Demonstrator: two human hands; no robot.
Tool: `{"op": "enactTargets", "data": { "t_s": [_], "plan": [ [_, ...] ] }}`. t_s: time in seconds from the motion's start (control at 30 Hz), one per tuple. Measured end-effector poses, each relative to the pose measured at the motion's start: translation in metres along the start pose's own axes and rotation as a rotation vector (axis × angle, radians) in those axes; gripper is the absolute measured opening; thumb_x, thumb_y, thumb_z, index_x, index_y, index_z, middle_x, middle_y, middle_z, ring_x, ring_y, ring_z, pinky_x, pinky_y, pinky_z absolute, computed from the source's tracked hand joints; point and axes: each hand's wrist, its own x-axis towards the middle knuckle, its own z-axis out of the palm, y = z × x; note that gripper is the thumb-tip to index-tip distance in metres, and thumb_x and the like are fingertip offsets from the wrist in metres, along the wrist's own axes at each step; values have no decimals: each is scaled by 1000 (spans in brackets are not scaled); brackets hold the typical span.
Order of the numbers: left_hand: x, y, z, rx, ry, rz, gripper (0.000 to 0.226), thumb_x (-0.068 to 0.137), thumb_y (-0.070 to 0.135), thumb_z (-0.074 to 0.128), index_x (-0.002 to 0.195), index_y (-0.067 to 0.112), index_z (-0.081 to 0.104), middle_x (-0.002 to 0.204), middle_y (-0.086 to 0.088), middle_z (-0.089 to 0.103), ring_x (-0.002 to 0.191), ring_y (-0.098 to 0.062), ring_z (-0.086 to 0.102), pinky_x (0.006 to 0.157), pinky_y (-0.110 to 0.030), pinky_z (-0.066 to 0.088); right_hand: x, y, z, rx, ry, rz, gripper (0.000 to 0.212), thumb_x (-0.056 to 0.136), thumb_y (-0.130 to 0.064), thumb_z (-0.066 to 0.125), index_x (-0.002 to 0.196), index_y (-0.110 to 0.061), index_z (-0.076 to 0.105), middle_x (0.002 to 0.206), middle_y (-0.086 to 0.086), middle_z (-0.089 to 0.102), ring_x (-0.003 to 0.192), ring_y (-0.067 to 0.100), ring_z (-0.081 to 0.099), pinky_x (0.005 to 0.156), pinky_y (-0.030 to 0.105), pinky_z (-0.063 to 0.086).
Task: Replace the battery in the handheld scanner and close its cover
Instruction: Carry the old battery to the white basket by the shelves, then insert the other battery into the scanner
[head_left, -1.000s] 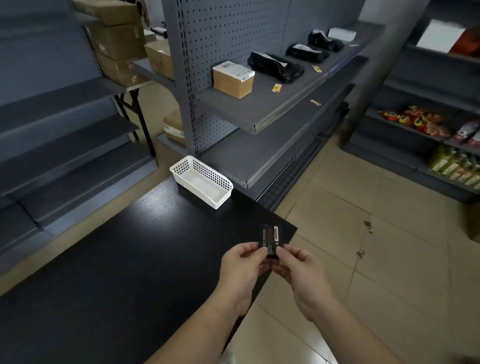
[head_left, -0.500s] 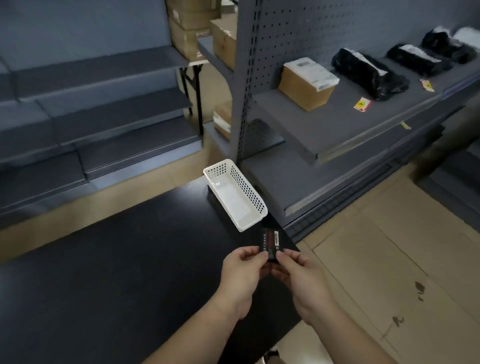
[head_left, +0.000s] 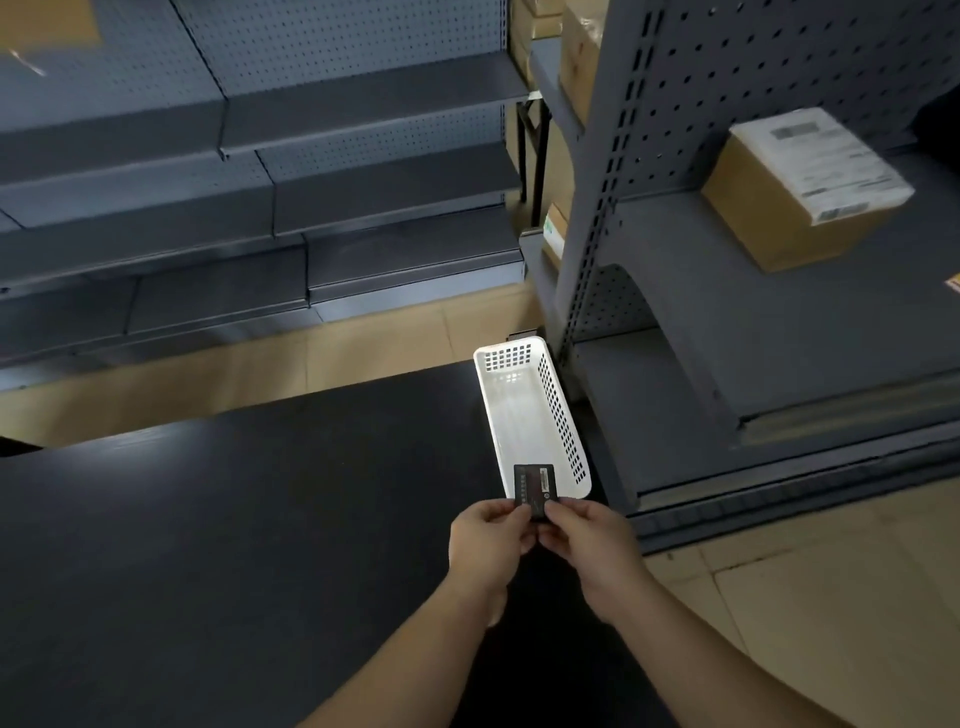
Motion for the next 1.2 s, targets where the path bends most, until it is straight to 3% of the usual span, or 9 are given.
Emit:
{"op": "enactTargets", "data": {
  "t_s": [0.13,0.3,0.5,0.63,0.73,0.8,0.87,0.93,1.2],
  "plan": [
    [32,0,1,78,49,-28,24,85,5,61,107,4,70,81,-12,75,64,-13,66,63,-25,54,39,-12,17,-43,83,65,8,86,-3,70,92,3,71,84,16,73,69,21,70,70,33,62],
    [49,-4,-2,154,88,-42,26,86,8,59,108,14,70,89,-9,77,69,-13,69,66,-23,57,74,-17,35,-209,242,138,16,80,-8,76,84,0,63,83,14,72,72,25,74,75,39,63],
    [43,-8,-5,191,77,-41,18,90,11,60,103,15,72,89,-9,75,72,-14,67,71,-28,62,87,-16,41,-544,284,128,41,72,-12,80,106,4,64,94,17,73,78,31,74,69,41,63],
    [30,3,-10,277,101,-4,17,90,15,60,105,17,69,89,-7,73,73,-14,67,67,-27,60,59,-34,36,-706,259,-4,36,81,-8,68,114,1,63,111,16,68,85,31,71,57,31,60],
    [19,20,-18,409,128,88,20,90,19,59,107,19,69,95,-2,70,83,-15,66,70,-28,58,32,-49,35,-866,138,-183,11,83,-15,59,87,-7,65,91,11,65,61,19,63,45,25,48],
    [13,32,-28,532,165,176,23,90,22,59,109,18,70,105,1,69,91,-14,64,74,-26,53,17,-59,41,-1021,18,-301,13,80,-15,56,71,-7,59,77,14,62,59,19,55,49,31,42],
    [6,46,-45,661,210,240,26,90,25,58,113,17,69,113,0,68,98,-17,63,78,-25,49,2,-69,56,-1143,-73,-420,18,85,-18,57,93,-7,69,97,10,69,82,23,65,63,31,47],
    [-3,58,-70,761,268,277,29,92,26,57,118,16,66,118,-2,67,104,-20,63,83,-27,49,-15,-77,80,-1240,-135,-551,29,90,-24,58,116,-12,66,115,4,67,103,23,64,74,25,44],
    [-72,66,-218,974,484,257,30,99,25,46,123,13,60,119,-7,66,104,-26,63,89,-37,53,-106,-39,216,-1677,-463,-922,32,92,-20,58,123,-14,60,119,8,63,102,27,64,82,35,56]
  ]
}}
